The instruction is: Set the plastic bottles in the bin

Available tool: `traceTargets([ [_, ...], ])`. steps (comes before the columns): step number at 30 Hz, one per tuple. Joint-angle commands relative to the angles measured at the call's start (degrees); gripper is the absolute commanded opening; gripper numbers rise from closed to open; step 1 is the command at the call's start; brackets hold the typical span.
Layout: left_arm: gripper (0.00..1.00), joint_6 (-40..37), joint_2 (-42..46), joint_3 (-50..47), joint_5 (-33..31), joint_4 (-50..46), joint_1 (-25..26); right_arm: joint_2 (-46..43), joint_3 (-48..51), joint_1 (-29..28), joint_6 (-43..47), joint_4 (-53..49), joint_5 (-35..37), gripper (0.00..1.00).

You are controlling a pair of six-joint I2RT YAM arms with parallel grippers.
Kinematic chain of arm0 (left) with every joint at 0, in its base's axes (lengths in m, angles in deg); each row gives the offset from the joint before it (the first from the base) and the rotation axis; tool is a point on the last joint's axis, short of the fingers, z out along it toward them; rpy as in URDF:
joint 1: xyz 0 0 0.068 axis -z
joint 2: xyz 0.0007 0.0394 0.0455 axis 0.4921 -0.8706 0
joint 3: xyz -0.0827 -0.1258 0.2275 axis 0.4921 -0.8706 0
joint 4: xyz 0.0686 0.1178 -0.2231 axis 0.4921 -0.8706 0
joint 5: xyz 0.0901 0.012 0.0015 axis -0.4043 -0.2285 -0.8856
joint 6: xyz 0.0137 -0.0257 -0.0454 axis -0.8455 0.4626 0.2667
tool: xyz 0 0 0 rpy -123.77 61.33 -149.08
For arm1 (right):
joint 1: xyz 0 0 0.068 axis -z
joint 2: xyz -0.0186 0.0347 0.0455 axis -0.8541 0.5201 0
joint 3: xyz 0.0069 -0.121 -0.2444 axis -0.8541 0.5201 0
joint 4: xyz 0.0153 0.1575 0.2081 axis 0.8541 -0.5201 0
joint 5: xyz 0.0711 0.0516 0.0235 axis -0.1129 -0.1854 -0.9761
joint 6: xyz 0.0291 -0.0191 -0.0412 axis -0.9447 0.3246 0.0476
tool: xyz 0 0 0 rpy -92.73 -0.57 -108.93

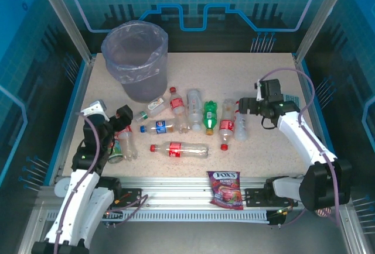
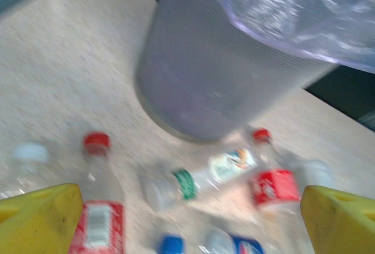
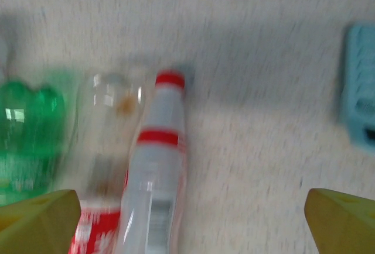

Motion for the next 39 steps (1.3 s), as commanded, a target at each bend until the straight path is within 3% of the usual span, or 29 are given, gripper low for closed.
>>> traceTargets([
  [1, 0.96, 7.6, 0.3, 4.4, 14.6, -12.2, 0.3, 1.8, -1.4, -1.7, -1.6, -14.2, -2.0, 0.97],
  [5, 0.96, 11.7, -0.2, 6.8, 20.4, -12.7, 5.1, 4.0, 0.6, -1.7, -1.6, -13.0, -4.1, 0.9],
  [9, 0.95, 14.9, -2.0, 7.3, 16.7, -7.8, 15.6, 7.0, 1.2, -2.0, -1.8, -10.3, -7.3, 0.82],
  [14, 0.96, 17.4, -10.5, 8.2, 11.5, 2.4, 28.6, 10.2, 2.1, -2.6, -2.5, -7.6, -7.1, 0.77],
  [17, 0.96, 16.8, -15.7, 10.7, 7.9, 4.5, 33.4, 11.3, 3.6, -2.6, -3.0, -5.7, -7.5, 0.74],
  [28, 0.96, 20.0, -29.7, 14.0, 8.7, 17.0, 36.0, 16.8, 4.6, -2.0, -3.6, -2.8, -10.6, 0.78],
  [39, 0.96, 20.9, -34.3, 17.6, 9.9, 18.6, 36.0, 16.2, 2.8, -1.3, -1.1, -6.9, -7.1, 0.63],
])
